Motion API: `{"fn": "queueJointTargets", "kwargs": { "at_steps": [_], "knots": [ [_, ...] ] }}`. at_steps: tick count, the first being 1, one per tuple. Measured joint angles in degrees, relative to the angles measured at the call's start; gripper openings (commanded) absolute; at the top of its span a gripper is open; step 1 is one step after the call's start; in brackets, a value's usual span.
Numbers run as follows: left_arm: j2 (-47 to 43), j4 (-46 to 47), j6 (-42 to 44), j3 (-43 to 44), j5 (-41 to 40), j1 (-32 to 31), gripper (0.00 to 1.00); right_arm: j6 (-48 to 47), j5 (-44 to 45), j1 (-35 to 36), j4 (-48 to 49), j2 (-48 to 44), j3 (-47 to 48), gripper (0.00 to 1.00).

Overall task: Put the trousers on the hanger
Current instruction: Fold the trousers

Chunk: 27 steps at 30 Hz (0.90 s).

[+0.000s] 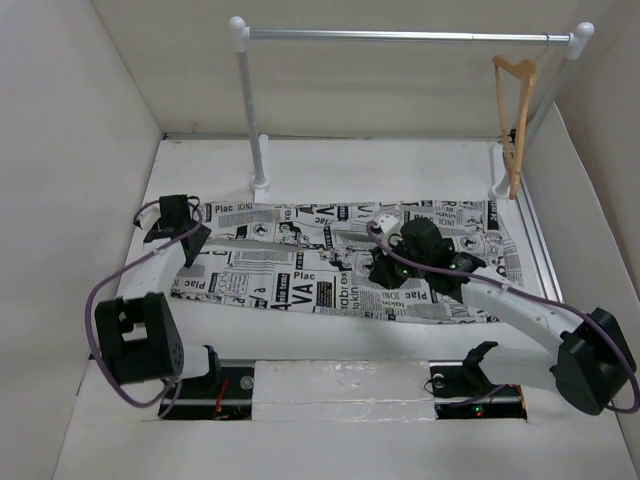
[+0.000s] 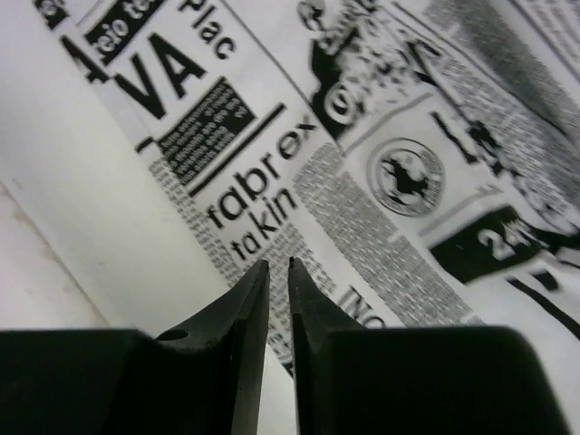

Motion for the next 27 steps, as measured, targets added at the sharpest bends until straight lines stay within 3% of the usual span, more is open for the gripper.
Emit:
{"fn": "queueJointTargets", "kwargs": {
  "at_steps": [1, 4, 16, 22, 25, 26, 27],
  "knots": [
    [2.8, 0.2, 0.5, 1.3, 0.0, 0.8, 0.53, -0.2, 0.7, -0.7, -1.0, -1.4, -0.5, 0.36],
    [9.7, 0.9, 1.5, 5.3, 0.3, 1.1, 0.54, -1.8, 2.6, -3.9, -2.3, -3.4, -0.9, 0.49],
    [19.5, 4.9, 0.3, 7.1, 2.0, 1.4, 0.54, -6.0, 5.2, -15.6, -4.3, -2.4, -0.9, 0.56],
    [23.3, 5.5, -0.2, 10.7, 2.0, 1.6, 0.49, -6.7, 6.6, -20.3, -4.1, -3.5, -3.4, 0.61],
    [25.3, 5.9, -0.1, 12.4, 1.8, 1.7, 0.38, -6.7, 7.0, -24.3, -4.0, -3.3, -4.9, 0.64],
    [25.5, 6.2, -0.1, 12.5, 1.8, 1.8, 0.23, -6.7, 7.2, -25.1, -3.4, -2.4, -4.9, 0.64],
    [25.6, 6.3, -0.2, 12.5, 1.8, 2.0, 0.18, -6.7, 7.5, -25.4, -2.5, -1.0, -4.6, 0.64]
  ]
}}
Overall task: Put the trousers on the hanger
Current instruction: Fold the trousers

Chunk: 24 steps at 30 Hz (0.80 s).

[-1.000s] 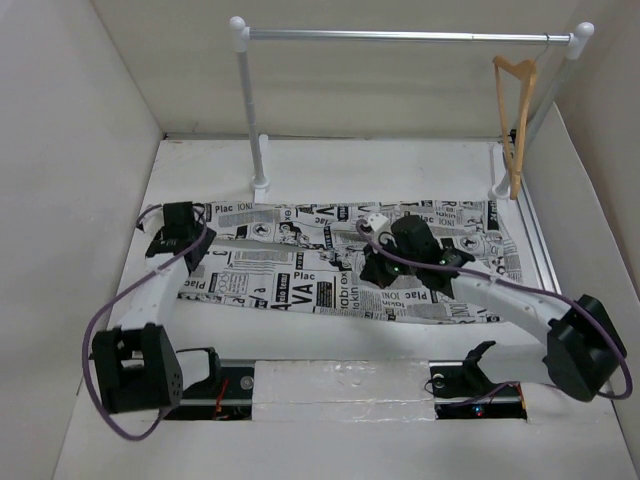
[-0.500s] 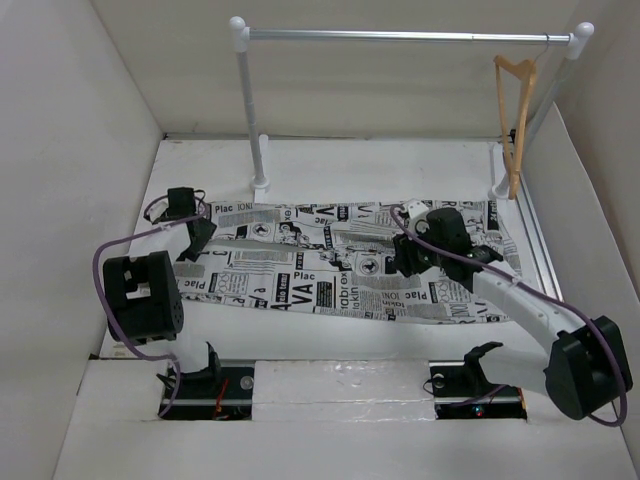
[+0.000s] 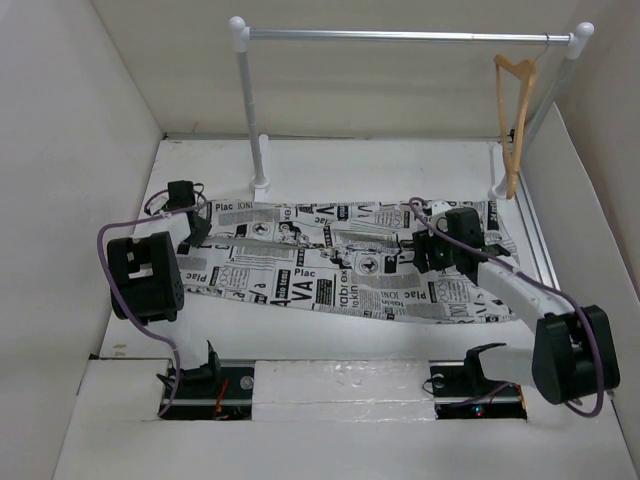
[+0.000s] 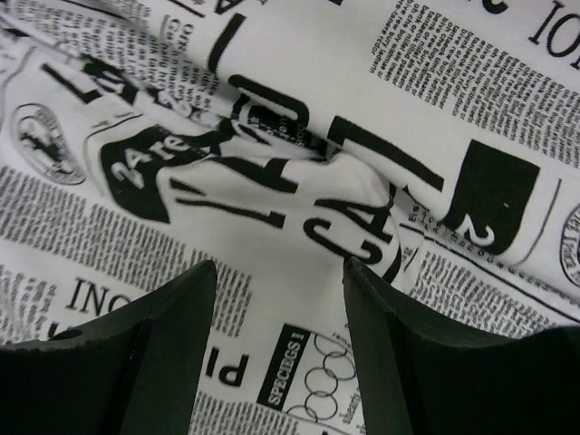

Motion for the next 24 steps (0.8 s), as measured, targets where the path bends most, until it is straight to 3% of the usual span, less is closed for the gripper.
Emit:
{"fn": "queueJointTargets", "kwargs": {
  "at_steps": [2, 3, 7, 17, 22, 23, 24],
  "knots": [
    [0.2, 0.3, 0.4, -0.1, -0.3, 0.4, 0.03, 0.0, 1.0, -0.2, 1.1, 4.4, 1.4, 0.58],
    [0.2, 0.3, 0.4, -0.3, -0.5, 0.6, 0.0, 0.0, 1.6, -0.2, 1.9, 7.0, 2.2, 0.47],
    [0.1, 0.6, 1.8, -1.3, -0.2, 2.4, 0.0, 0.6, 2.1, -2.2, 3.6, 13.9, 3.0, 0.36],
    [-6.3, 2.5, 7.5, -8.8, 5.0, 16.3, 0.0, 2.3, -5.0, -4.7, -0.7, 3.6, -4.0, 0.37],
    [-7.8, 0.3, 11.2, -9.0, 5.8, 16.2, 0.26, 3.4, -9.0, -4.8, -3.1, 0.6, -6.3, 0.49],
    [-8.4, -0.2, 11.8, -9.0, 6.0, 15.7, 0.37, 3.5, -9.4, -4.8, -3.8, -0.6, -6.3, 0.51],
    [-9.4, -0.7, 12.5, -9.0, 6.2, 14.9, 0.42, 3.6, -9.5, -4.8, -4.2, -1.9, -6.2, 0.55]
  ]
}}
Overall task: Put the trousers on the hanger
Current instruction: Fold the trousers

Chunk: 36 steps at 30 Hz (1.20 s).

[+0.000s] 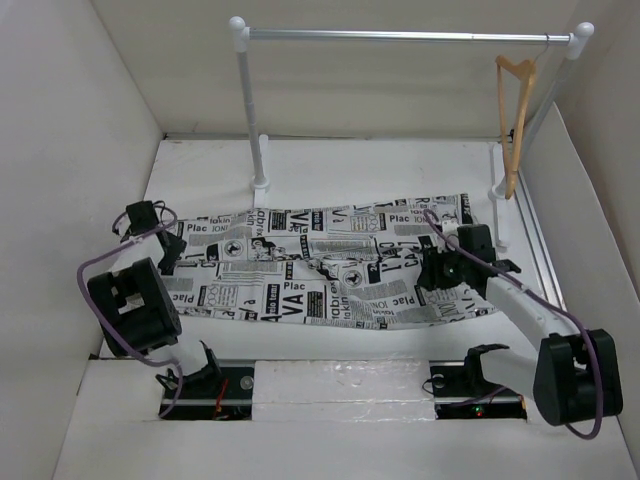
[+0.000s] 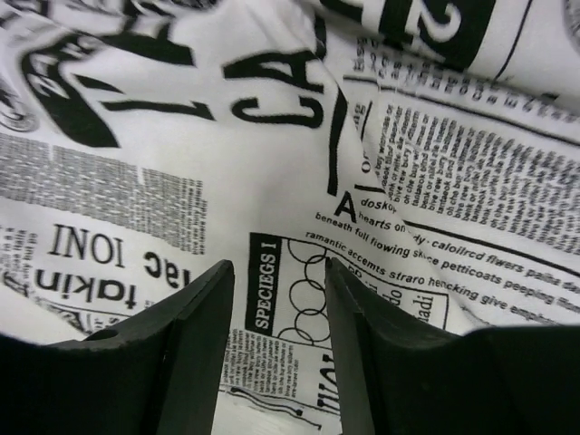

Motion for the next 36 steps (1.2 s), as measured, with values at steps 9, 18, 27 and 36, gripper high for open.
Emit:
{"fn": "queueJointTargets", "kwargs": {
  "at_steps": [9, 18, 27, 36],
  "knots": [
    [-11.9, -2.3, 2.3, 1.8, 1.6, -13.9, 0.42, 0.4, 5.0, -11.2, 1.6, -3.4, 6.0, 0.73],
    [-19.2, -2.0, 2.6, 1.8, 6.3, -32.2, 0.48, 0.7, -2.8, -36.5, 10.9, 6.1, 6.2, 0.8],
    [-22.7, -1.5, 4.7, -2.9, 11.4, -31.6, 0.53, 1.1, -18.9, -41.9, 21.9, 24.3, 10.1, 0.83],
    [-21.2, -0.3, 6.1, -3.2, 13.9, -31.6, 0.51, 5.9, -28.4, -41.8, 30.3, 27.4, 6.1, 0.35]
  ]
}}
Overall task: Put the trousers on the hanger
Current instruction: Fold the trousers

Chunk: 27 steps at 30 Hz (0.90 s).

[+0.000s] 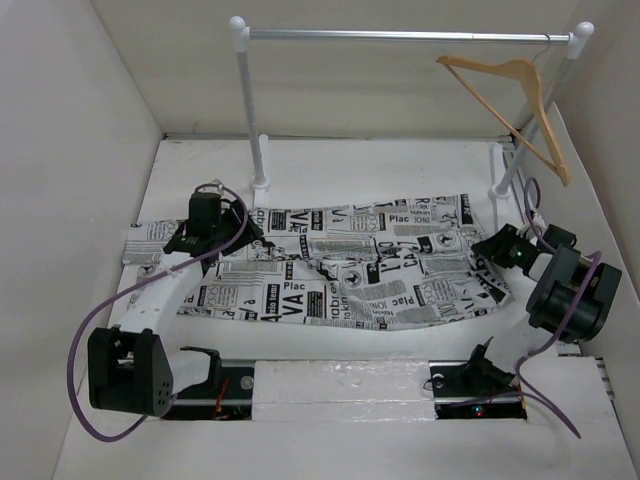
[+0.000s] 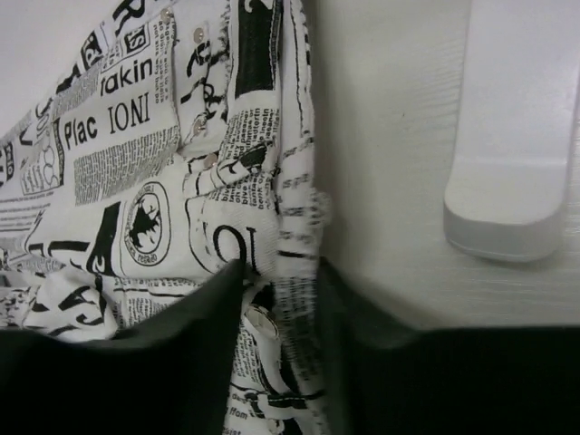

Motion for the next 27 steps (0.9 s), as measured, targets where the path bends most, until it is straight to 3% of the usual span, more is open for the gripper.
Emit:
{"fn": "queueJointTargets", "kwargs": {
  "at_steps": [1, 3, 7, 15, 19, 23, 27],
  "knots": [
    [0.1, 0.0, 0.2, 0.0, 0.1, 0.0, 0.51, 0.9, -0.3, 0.0, 0.7, 0.0, -0.6, 0.15],
    [0.2, 0.1, 0.3, 0.0, 0.2, 0.0, 0.51, 2.2, -0.7, -0.1, 1.5, 0.0, -1.1, 0.0],
    [1.1, 0.1, 1.3, 0.0, 0.5, 0.0, 0.52, 4.9, -0.5, -1.1, 1.6, -3.7, -2.4, 0.0],
    [2.5, -0.2, 3.0, 0.0, 1.0, 0.0, 0.53, 6.0, 6.6, -9.8, -7.2, -21.6, -1.9, 0.0],
    [2.9, -1.1, 3.2, 0.0, 0.6, 0.0, 0.57, 4.6, 14.1, -12.6, -14.6, -23.7, 1.3, 0.7],
    [2.9, -3.0, 3.0, 0.0, -2.9, 0.0, 0.52, 1.3, 18.9, -11.6, -21.6, -23.0, 4.4, 0.74],
    [1.9, -6.7, 1.0, 0.0, -9.8, 0.6, 0.29, -1.1, 21.7, -5.9, -27.6, -25.7, 6.5, 0.7]
  ]
}}
